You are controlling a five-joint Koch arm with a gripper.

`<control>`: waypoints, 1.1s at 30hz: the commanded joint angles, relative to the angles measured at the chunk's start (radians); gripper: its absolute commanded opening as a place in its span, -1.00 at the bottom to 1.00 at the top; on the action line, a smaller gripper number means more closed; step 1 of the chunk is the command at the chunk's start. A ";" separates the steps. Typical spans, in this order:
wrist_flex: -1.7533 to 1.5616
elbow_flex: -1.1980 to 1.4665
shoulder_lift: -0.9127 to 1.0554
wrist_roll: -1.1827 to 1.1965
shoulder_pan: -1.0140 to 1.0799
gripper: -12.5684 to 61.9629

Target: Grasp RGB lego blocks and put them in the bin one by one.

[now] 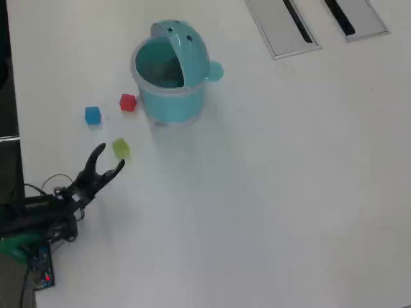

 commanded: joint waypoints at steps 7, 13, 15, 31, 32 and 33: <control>0.215 -0.333 0.075 -0.098 -0.080 0.12; 0.548 -0.577 0.075 -0.100 -0.233 0.13; 0.653 -0.644 0.075 -0.121 -0.290 0.12; 1.384 -0.904 0.031 -0.618 -0.511 0.12; 1.397 -0.930 0.008 -0.650 -0.514 0.12; 1.528 -1.015 -0.067 -0.670 -0.597 0.12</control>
